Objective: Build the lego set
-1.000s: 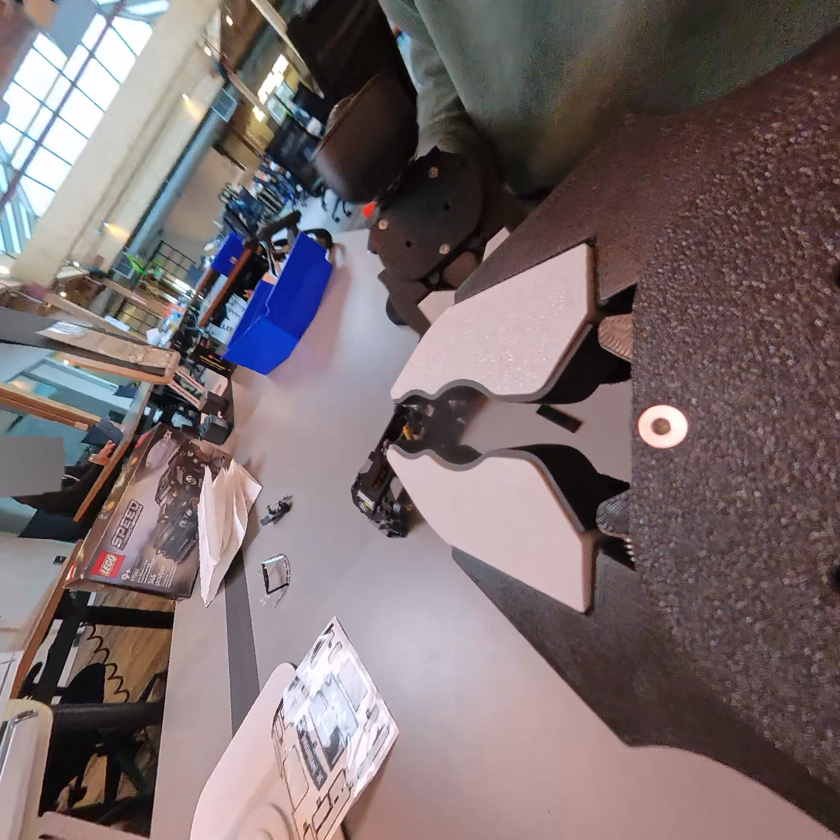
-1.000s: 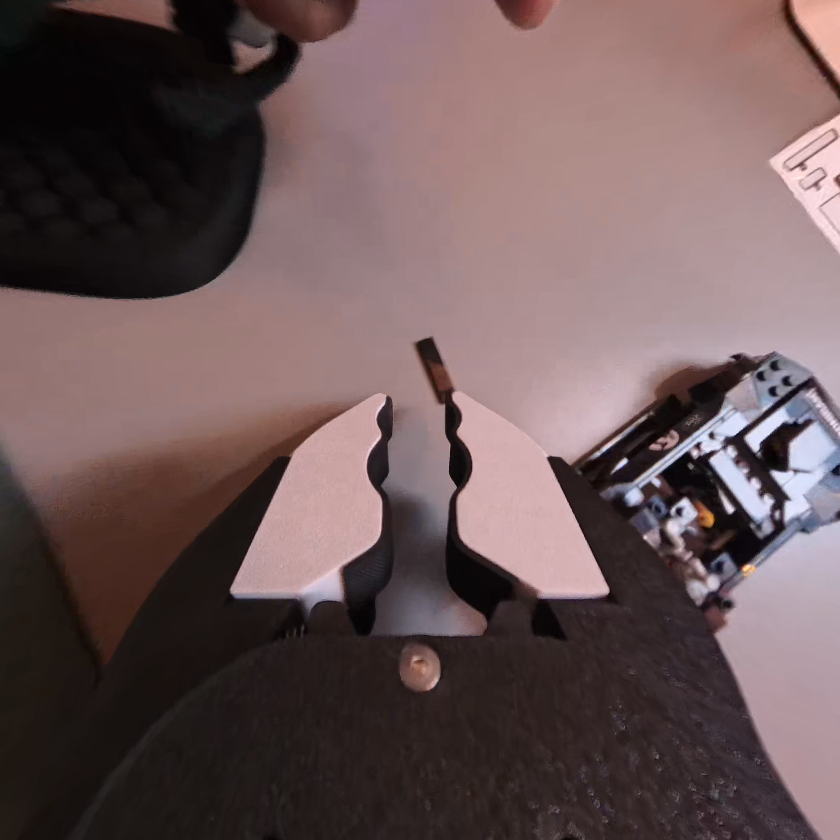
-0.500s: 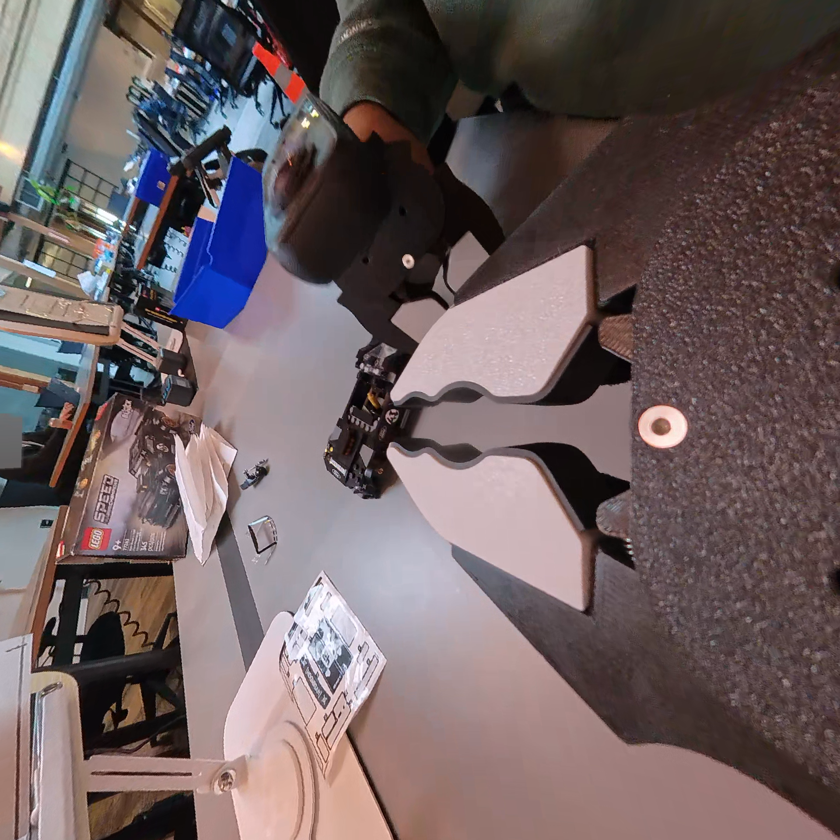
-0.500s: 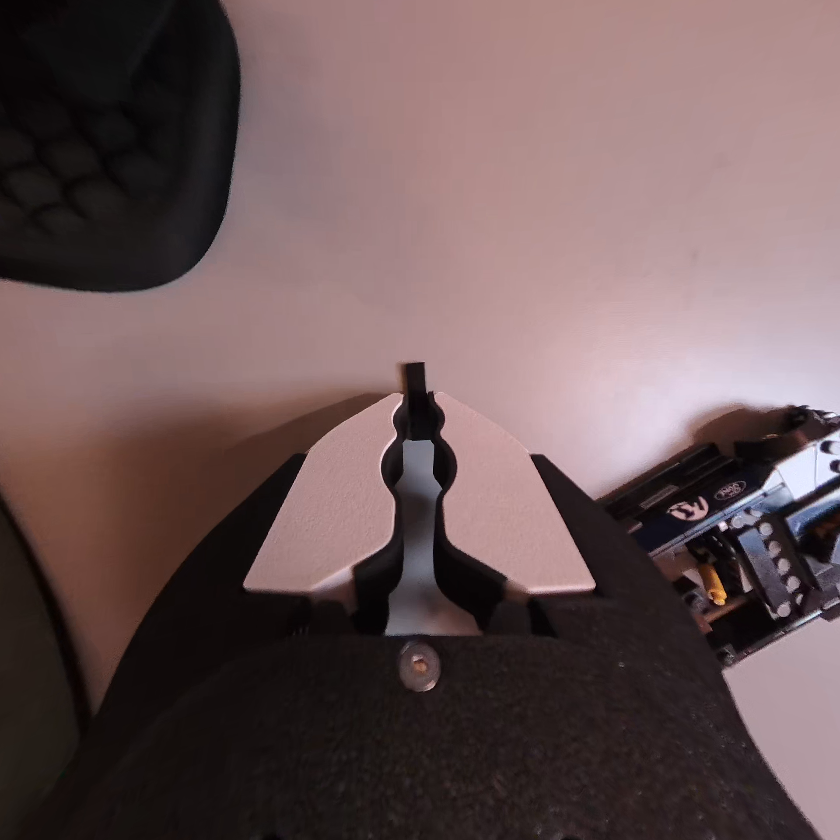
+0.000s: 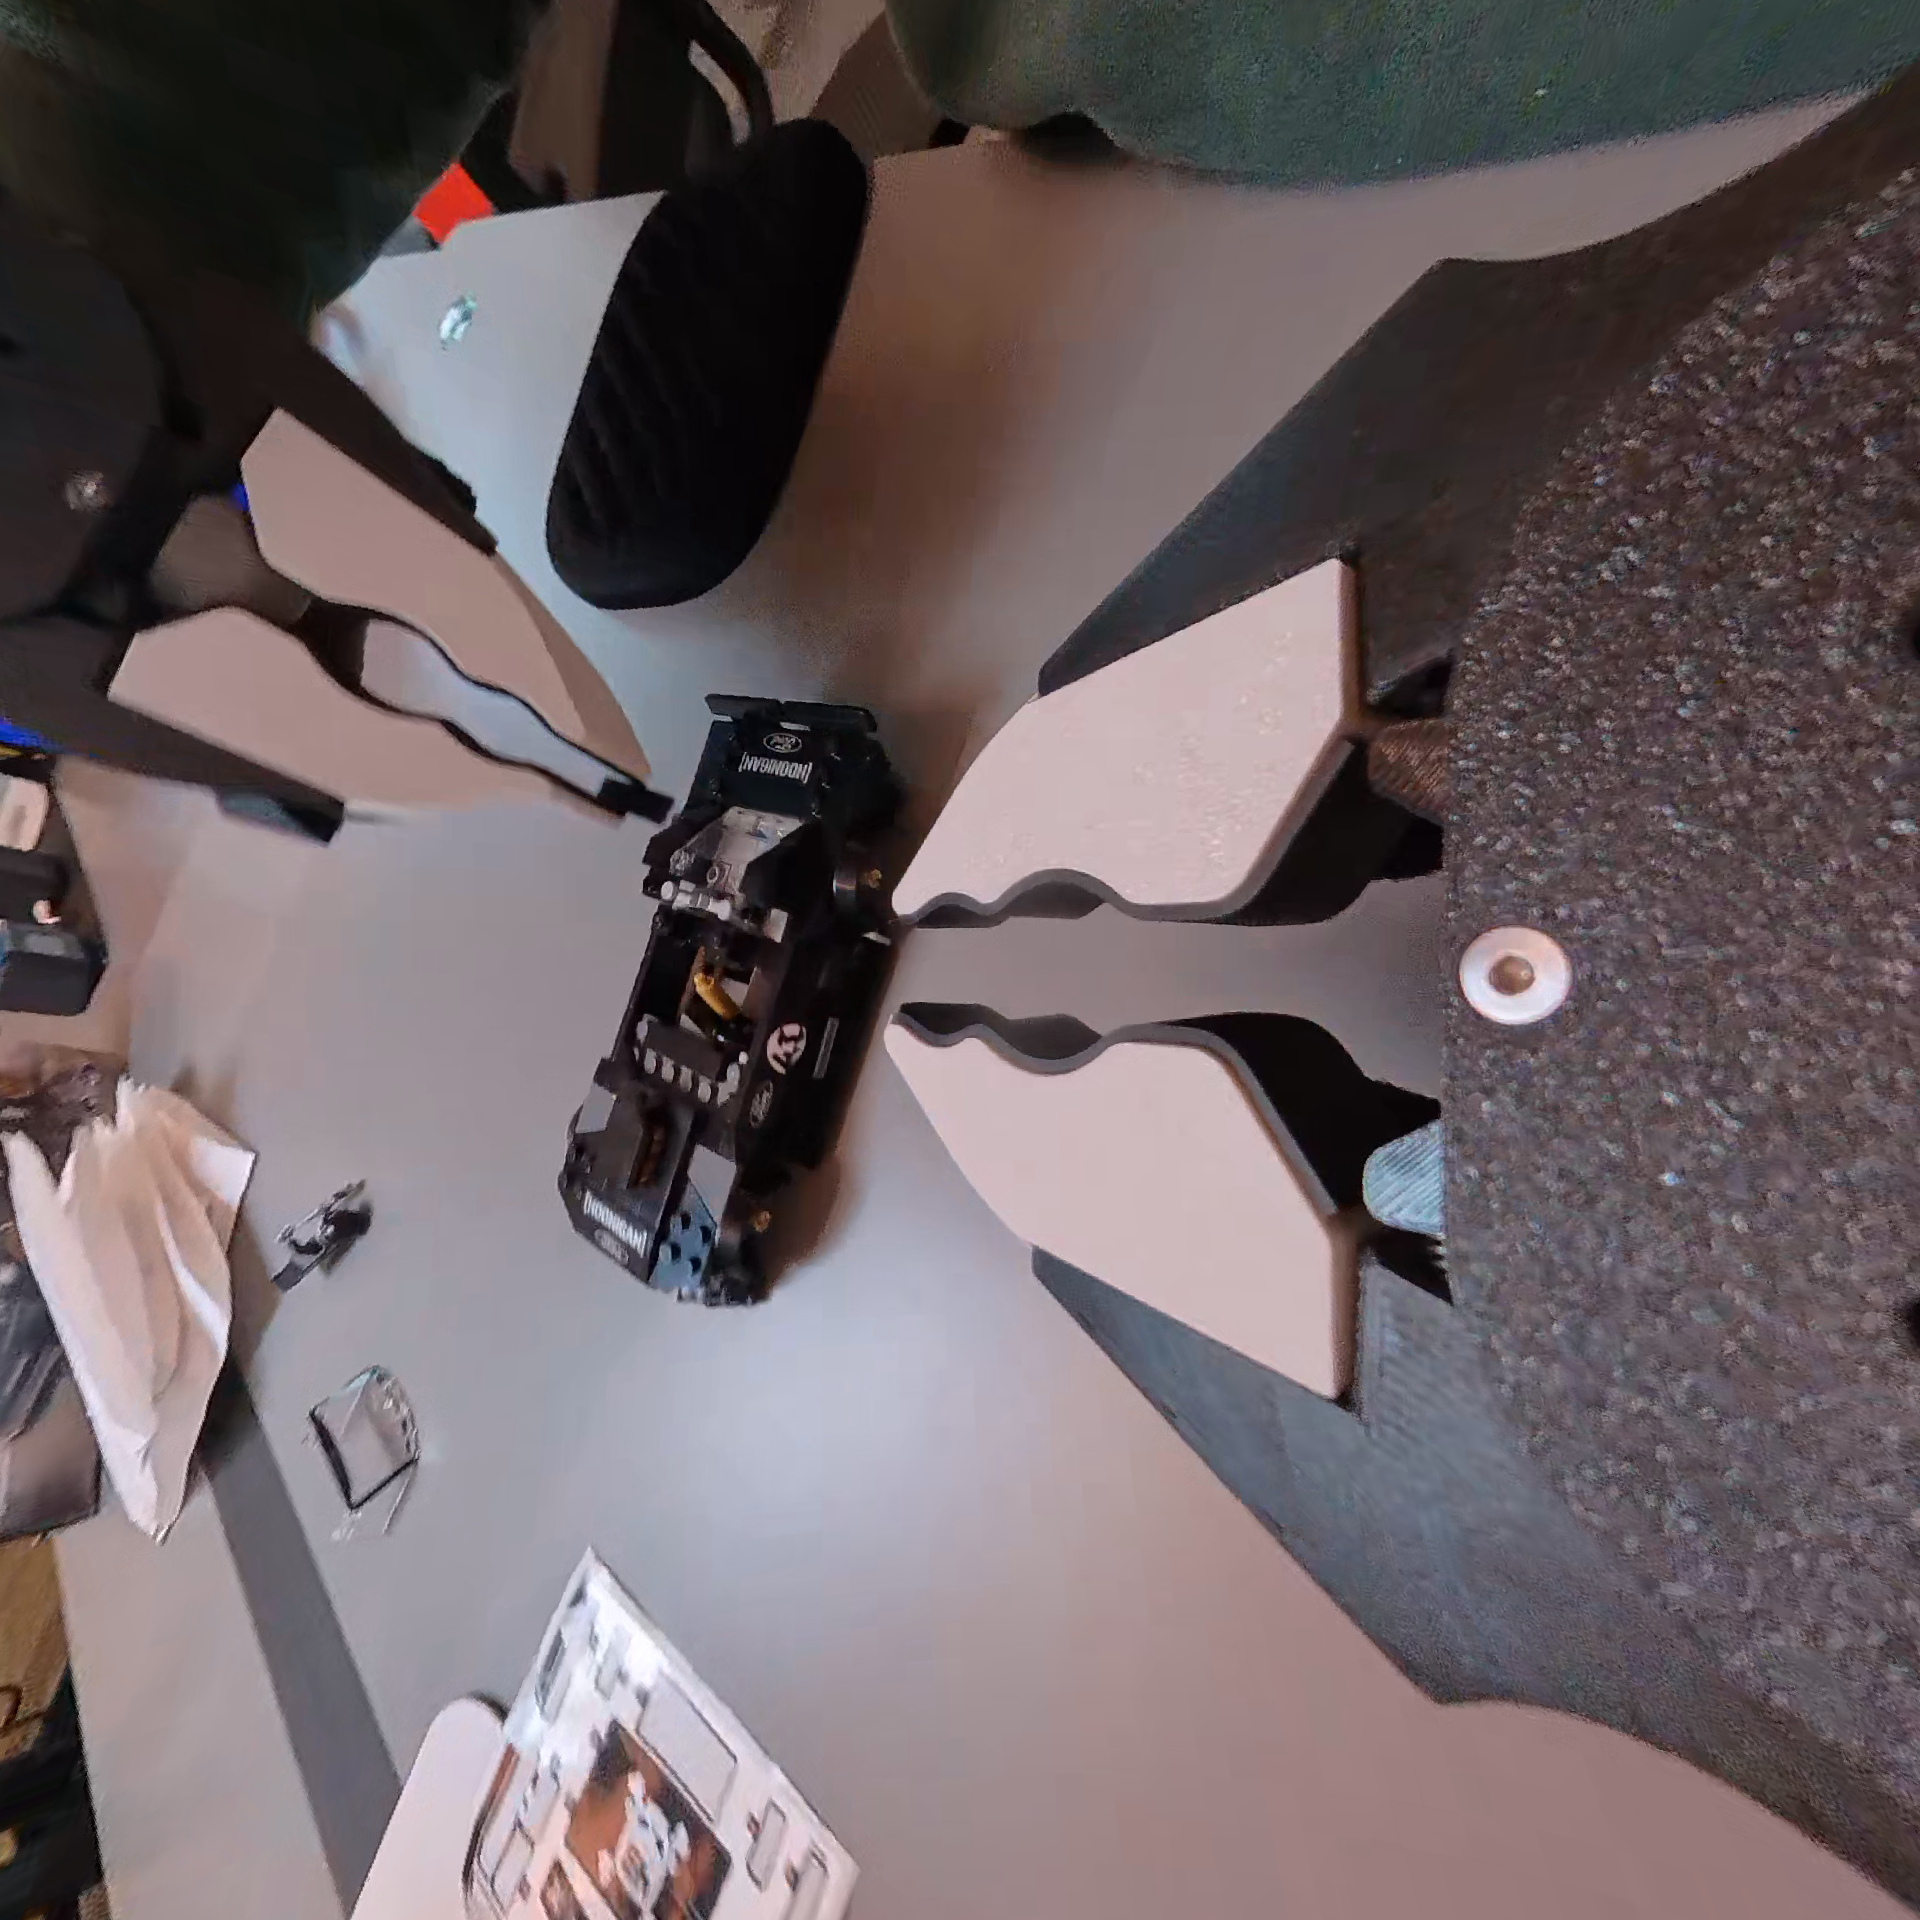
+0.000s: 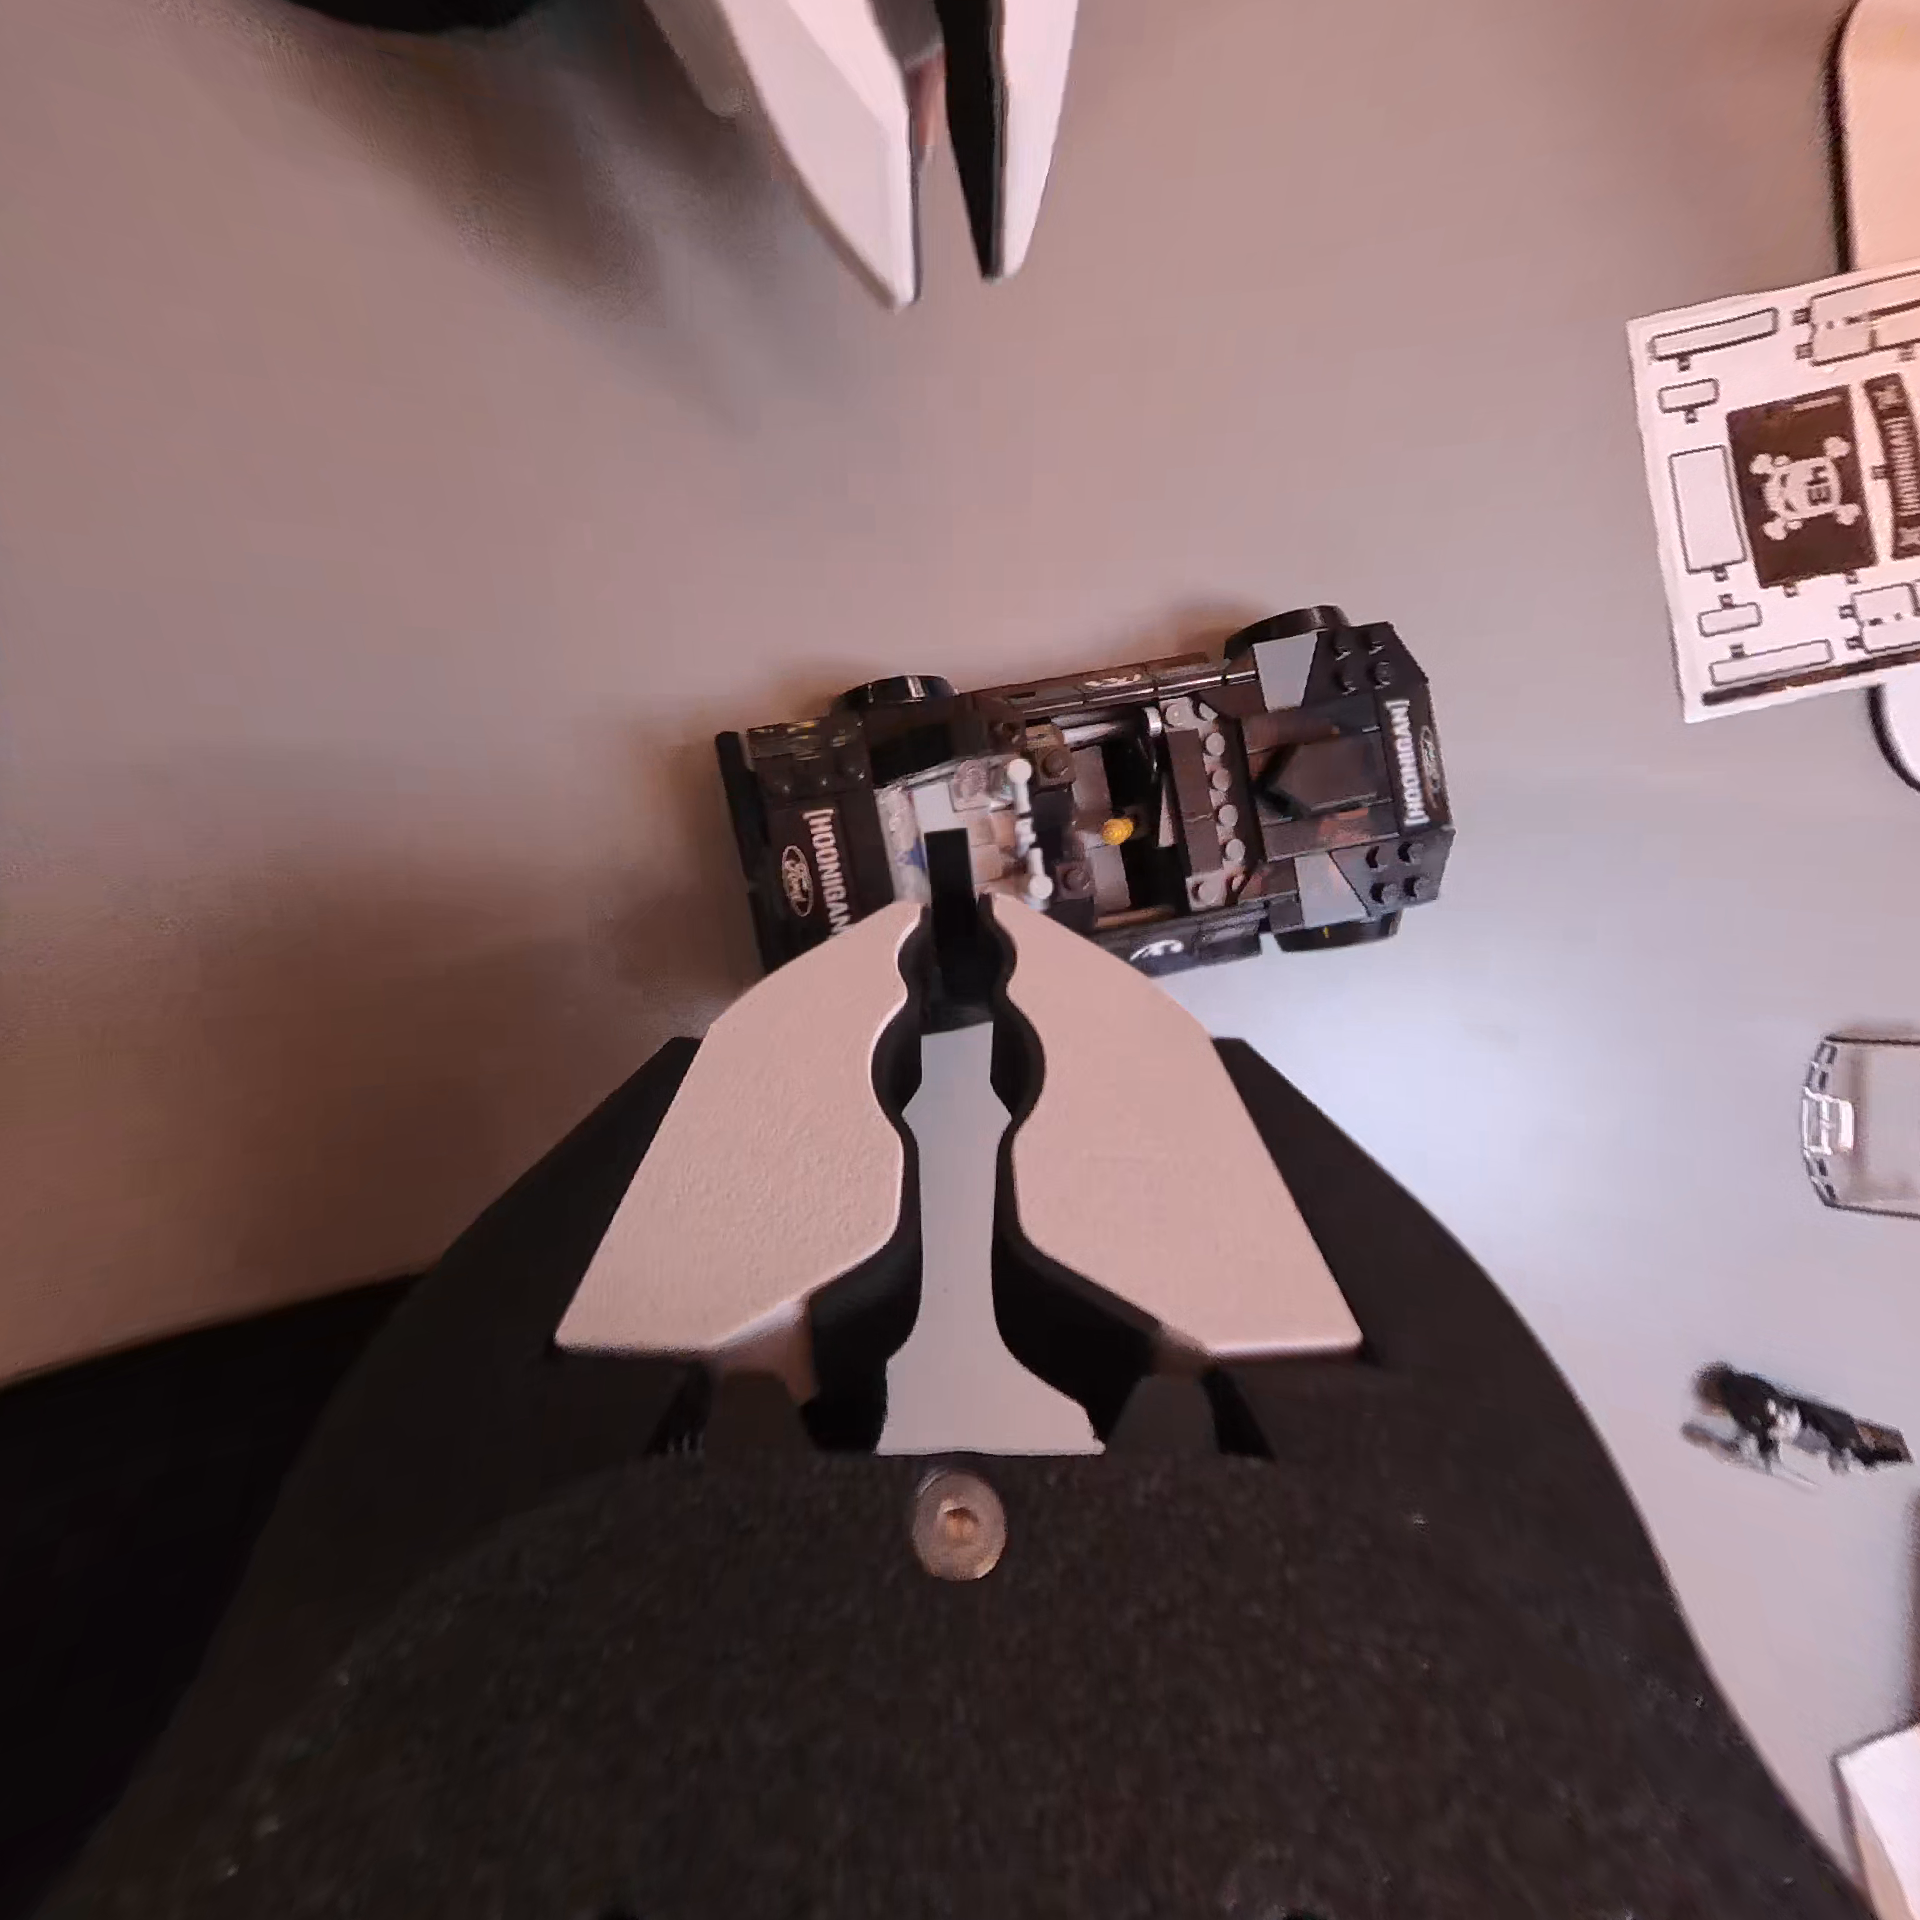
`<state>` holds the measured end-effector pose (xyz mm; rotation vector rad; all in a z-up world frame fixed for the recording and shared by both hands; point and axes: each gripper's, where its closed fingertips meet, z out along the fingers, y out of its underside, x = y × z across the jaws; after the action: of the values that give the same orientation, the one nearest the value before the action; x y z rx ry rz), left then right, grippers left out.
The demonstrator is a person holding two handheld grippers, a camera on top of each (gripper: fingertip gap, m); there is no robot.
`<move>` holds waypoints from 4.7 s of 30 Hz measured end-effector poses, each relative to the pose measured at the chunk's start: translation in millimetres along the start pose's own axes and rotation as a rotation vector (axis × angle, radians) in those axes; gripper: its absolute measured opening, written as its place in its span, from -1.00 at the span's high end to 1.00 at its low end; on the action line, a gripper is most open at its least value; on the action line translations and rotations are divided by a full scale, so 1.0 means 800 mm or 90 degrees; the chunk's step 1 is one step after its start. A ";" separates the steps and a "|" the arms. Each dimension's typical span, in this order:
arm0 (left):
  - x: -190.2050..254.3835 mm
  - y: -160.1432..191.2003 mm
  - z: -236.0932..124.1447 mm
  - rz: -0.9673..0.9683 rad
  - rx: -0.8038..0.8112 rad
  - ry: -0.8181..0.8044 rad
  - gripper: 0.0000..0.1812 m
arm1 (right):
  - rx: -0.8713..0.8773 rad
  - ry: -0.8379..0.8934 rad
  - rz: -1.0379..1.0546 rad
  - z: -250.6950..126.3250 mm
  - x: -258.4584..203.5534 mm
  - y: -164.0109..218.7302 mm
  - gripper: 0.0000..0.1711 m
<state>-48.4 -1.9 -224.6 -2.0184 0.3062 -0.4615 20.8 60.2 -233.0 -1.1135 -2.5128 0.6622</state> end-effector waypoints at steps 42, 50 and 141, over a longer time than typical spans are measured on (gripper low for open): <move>0.024 0.008 0.067 0.040 -0.063 0.040 0.83 | 0.039 -0.082 0.001 0.024 0.006 -0.008 0.91; 0.027 0.006 0.068 0.042 -0.058 0.042 0.84 | 0.031 -0.086 -0.010 0.024 0.005 -0.005 0.89; 0.045 -0.031 0.076 0.113 0.050 0.046 0.91 | 0.041 -0.037 -0.105 0.000 -0.002 -0.026 0.89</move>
<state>11.2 43.4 -222.0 -1.8818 0.4995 -0.4280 9.3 47.1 -222.2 -0.8645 -2.5775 0.7341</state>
